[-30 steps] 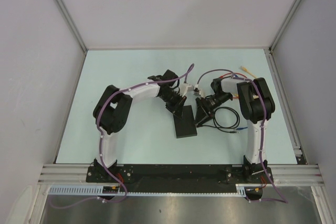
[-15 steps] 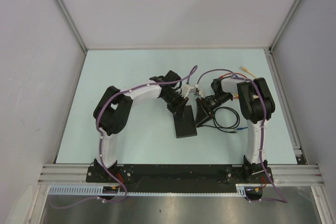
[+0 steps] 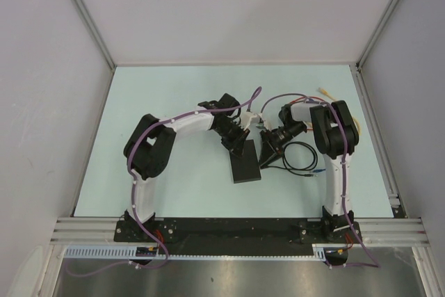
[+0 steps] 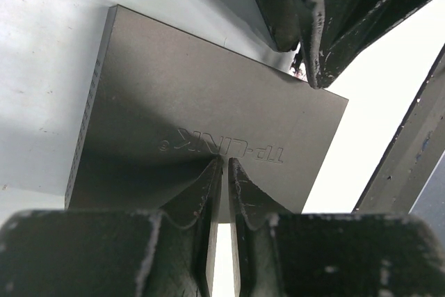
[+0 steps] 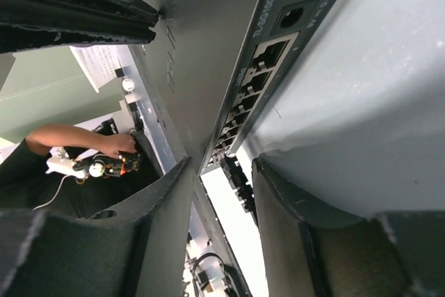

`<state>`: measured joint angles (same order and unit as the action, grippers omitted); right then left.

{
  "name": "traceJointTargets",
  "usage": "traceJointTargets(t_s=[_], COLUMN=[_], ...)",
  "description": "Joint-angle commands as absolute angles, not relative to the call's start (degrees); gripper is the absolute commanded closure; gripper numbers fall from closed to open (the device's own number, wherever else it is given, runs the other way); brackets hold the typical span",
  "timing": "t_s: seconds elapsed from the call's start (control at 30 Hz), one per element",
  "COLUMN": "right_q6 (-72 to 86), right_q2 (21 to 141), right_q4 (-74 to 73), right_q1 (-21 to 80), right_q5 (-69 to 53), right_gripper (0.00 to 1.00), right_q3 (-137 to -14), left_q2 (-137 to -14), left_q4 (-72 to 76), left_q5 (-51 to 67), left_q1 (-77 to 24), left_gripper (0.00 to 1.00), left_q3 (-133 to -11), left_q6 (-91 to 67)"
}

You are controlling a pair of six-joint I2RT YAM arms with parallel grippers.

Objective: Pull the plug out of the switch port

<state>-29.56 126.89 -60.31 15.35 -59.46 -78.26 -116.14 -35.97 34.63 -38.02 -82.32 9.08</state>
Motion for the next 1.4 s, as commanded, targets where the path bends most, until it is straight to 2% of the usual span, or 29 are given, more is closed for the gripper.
traceJointTargets(t_s=[0.0, 0.17, 0.27, 0.57, 0.8, 1.23, 1.37], right_q6=[-33.57, -33.57, -33.84, -39.45, -42.88, -49.92, -46.5], right_q2=[130.78, 130.96, 130.87, 130.96, 134.29, 135.61, 136.76], right_q4=[-54.23, -54.32, -54.49, -58.0, -63.36, -70.04, -68.91], right_q1=[17.22, 17.49, 17.49, 17.49, 17.67, 15.38, 13.89], right_q5=[-48.78, -48.25, -48.34, -50.89, -51.76, -52.91, -53.09], right_gripper=[0.56, 0.66, 0.67, 0.62, 0.65, 0.57, 0.59], right_q3=[-78.92, -78.93, -78.93, -79.1, -82.44, -84.2, -84.81], left_q2=[-116.98, -116.81, -116.89, -116.9, -116.98, -116.81, -116.81], left_q4=[-36.39, -36.21, -36.21, -36.12, -36.21, -36.12, -35.95], left_q5=[28.3, 28.04, 28.04, 27.95, 28.12, 27.77, 27.77], left_q1=[-38.58, -38.58, -38.67, -38.76, -38.85, -38.85, -39.11], left_gripper=[0.83, 0.83, 0.83, 0.83, 0.83, 0.82, 0.82], left_q3=[-80.68, -80.6, -80.68, -80.6, -80.6, -80.51, -80.6], left_q6=[11.6, 11.87, 12.04, 12.04, 12.04, 12.22, 12.22])
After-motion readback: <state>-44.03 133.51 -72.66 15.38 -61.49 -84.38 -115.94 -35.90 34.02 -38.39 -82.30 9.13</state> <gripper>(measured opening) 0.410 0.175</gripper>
